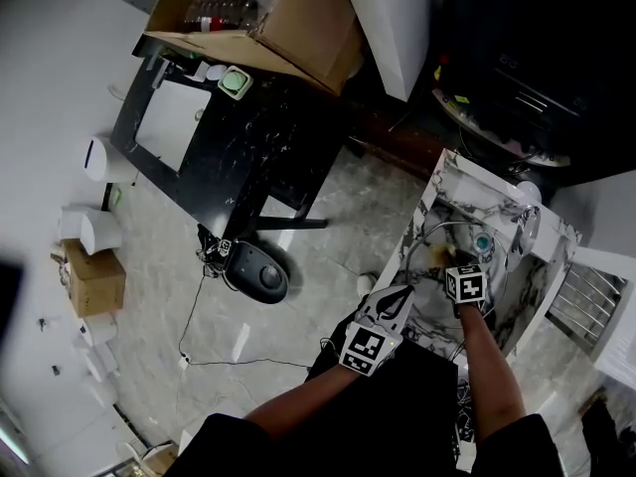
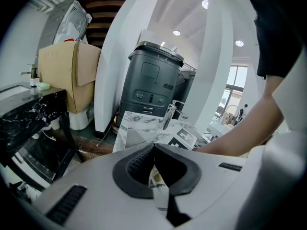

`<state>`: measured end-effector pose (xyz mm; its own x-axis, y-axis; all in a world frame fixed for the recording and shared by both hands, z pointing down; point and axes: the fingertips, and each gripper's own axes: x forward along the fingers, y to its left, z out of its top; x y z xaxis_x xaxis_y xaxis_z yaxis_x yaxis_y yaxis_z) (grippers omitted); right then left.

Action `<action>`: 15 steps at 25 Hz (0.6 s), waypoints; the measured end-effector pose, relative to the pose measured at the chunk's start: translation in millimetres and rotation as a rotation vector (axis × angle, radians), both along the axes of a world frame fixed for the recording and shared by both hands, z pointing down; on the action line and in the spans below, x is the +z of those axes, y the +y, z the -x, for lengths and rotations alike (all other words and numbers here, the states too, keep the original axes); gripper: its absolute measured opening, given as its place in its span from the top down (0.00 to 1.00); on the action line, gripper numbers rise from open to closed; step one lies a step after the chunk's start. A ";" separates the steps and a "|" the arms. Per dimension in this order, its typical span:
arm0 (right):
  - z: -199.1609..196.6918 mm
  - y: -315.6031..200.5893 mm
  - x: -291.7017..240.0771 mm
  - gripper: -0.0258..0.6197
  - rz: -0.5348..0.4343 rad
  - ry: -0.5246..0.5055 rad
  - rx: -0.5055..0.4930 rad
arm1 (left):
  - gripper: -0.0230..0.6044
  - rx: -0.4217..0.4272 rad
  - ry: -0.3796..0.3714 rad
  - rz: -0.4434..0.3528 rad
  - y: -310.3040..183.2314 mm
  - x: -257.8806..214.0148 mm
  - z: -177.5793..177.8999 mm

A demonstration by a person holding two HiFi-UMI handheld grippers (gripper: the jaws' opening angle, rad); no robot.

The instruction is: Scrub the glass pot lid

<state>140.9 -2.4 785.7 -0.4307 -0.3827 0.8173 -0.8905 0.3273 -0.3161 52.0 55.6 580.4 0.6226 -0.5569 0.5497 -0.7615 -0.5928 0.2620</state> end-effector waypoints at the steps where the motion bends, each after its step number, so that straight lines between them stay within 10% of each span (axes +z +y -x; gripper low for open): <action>1: -1.4 -0.8 0.0 0.86 -0.002 0.001 0.006 | 0.94 0.001 -0.001 0.000 0.4 0.2 -0.9; 15: -22.4 -8.7 1.1 0.86 -0.055 0.017 0.034 | 0.94 -0.008 0.012 0.015 5.0 2.4 -0.9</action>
